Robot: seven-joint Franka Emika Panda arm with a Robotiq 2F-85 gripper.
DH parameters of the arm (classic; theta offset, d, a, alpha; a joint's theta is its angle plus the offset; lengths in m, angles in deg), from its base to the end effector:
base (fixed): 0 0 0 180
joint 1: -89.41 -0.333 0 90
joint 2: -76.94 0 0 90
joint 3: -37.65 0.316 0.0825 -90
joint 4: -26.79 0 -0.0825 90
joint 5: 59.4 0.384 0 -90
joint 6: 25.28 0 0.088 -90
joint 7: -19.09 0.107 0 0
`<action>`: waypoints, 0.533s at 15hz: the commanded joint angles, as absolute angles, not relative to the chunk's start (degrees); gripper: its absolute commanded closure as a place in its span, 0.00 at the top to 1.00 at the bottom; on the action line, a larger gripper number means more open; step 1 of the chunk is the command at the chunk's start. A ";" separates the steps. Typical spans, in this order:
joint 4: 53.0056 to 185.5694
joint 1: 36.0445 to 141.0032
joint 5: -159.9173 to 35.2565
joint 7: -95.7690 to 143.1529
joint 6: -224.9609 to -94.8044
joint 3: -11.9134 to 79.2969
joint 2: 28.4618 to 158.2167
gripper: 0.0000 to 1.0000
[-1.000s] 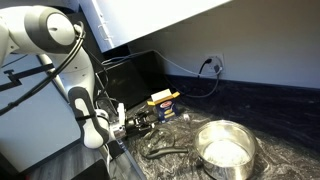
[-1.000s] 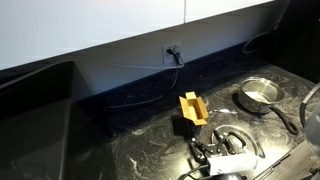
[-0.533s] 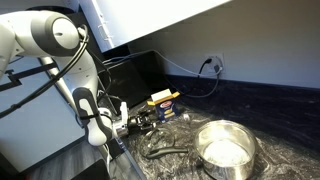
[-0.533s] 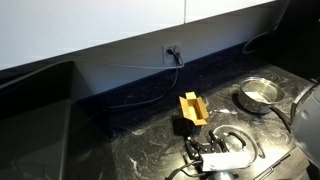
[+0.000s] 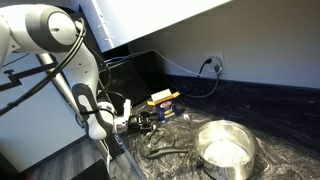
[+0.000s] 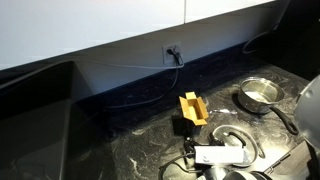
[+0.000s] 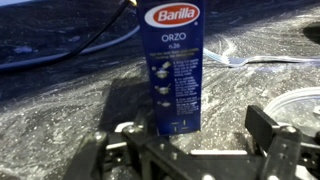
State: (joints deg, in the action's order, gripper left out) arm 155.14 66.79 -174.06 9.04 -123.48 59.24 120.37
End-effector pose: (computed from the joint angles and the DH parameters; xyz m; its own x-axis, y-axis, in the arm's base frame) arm 0.3806 0.2881 0.0463 -0.2216 0.2138 -0.9514 0.4399 0.8927 0.0982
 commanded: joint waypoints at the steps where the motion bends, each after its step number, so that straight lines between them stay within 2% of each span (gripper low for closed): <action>1: 155.58 67.71 -171.98 5.70 -128.07 59.90 116.72 1.00; 8: 153.02 68.17 -172.17 -4.25 -134.66 57.70 115.86 1.00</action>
